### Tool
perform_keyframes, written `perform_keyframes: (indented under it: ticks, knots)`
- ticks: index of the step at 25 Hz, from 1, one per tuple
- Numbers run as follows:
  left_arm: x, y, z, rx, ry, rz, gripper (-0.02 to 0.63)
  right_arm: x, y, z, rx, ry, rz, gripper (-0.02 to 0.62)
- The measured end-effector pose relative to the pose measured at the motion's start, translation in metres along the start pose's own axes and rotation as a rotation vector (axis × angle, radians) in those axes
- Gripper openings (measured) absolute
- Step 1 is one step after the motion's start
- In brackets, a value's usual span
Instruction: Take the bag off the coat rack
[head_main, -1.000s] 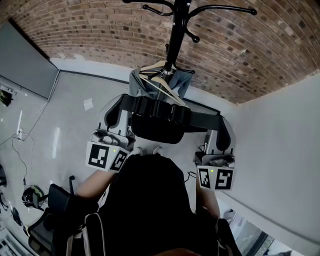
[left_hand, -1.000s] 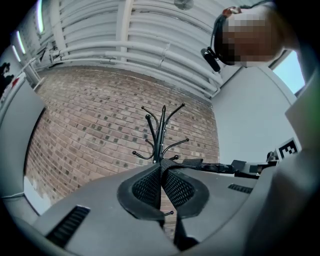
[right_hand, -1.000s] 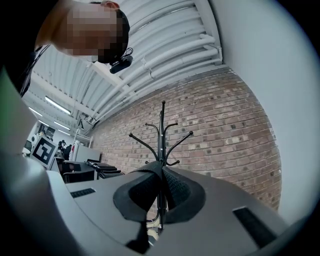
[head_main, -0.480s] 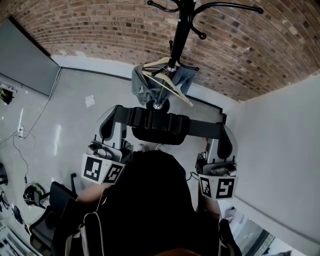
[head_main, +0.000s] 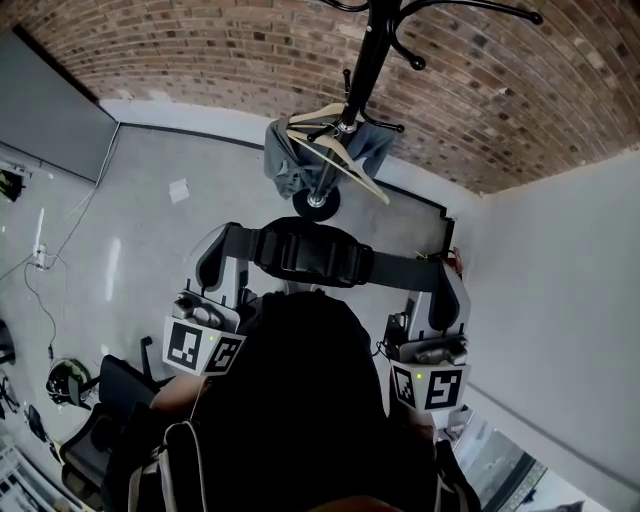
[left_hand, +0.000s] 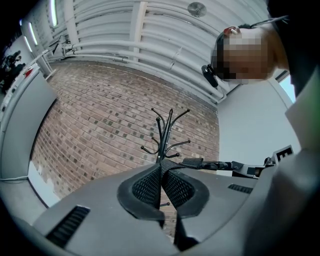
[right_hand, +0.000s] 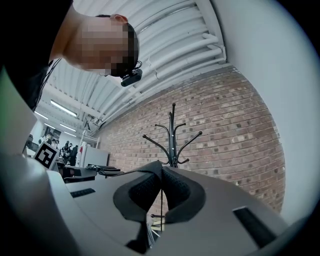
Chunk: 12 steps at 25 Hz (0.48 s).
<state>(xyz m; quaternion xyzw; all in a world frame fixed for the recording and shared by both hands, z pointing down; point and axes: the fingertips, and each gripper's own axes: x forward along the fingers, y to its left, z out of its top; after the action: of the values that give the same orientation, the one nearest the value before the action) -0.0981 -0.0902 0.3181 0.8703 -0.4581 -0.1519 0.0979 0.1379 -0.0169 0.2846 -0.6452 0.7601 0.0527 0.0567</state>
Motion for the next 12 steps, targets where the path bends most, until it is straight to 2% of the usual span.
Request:
perform_keyframes:
  ticks: [12]
  knots:
    - [-0.002, 0.004, 0.0, 0.04, 0.012, -0.012, 0.02, -0.005, 0.002, -0.016, -0.029, 0.025, -0.055, 0.02]
